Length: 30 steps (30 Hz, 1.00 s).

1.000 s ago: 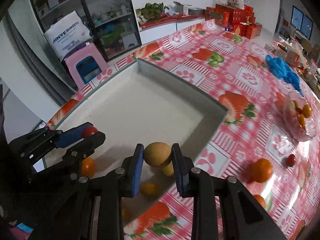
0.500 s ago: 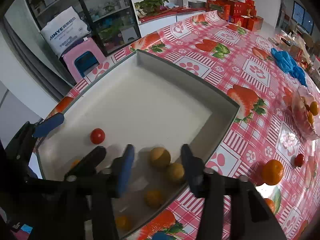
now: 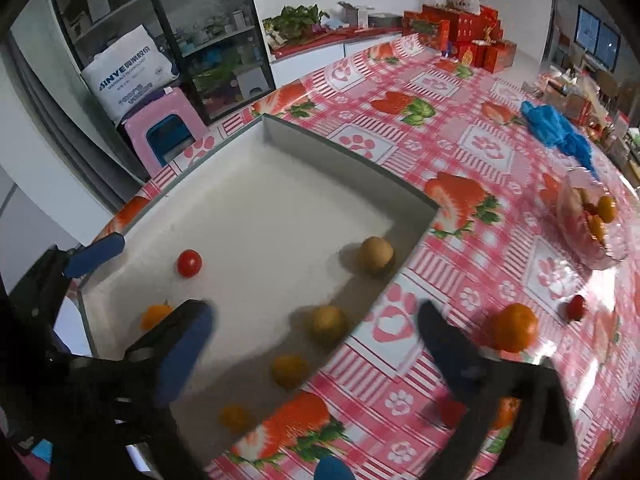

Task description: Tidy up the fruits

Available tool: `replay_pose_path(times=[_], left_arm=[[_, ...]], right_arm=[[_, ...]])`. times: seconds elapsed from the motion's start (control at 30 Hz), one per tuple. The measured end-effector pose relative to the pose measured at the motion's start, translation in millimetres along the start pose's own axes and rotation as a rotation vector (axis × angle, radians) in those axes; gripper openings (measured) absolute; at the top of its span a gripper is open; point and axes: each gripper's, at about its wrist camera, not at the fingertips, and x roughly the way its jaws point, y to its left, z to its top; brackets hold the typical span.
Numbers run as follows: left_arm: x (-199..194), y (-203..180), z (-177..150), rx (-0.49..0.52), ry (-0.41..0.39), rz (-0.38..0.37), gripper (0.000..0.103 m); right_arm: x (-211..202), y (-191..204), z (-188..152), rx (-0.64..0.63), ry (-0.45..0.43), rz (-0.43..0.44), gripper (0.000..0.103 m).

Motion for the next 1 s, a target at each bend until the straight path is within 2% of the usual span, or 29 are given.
replay_pose_path(times=[0.3,0.5,0.63,0.83,1.0], left_arm=[[-20,-35,2,0.085,-0.002,-0.023,0.097],[-38,-67,2,0.146,-0.003,-0.04,0.097],[-45,-92,-3,0.184,0.008,-0.076,0.097],[-48,-142,-29,0.244,0.048,-0.133,0.097],[-39,-178,-48,0.276,0.1,-0.151,0.097]], right_arm=[[-28,-41,-23,0.093,-0.035,-0.026,0.103],[-60,-98,-50,0.276,-0.108,-0.092,0.103],[-71,-136,-76,0.373,-0.116,-0.118,0.103],[-72,-186,-136,0.467,-0.069,-0.26,0.103],[-67,-217,-169,0.539,-0.027,-0.349,0.103]])
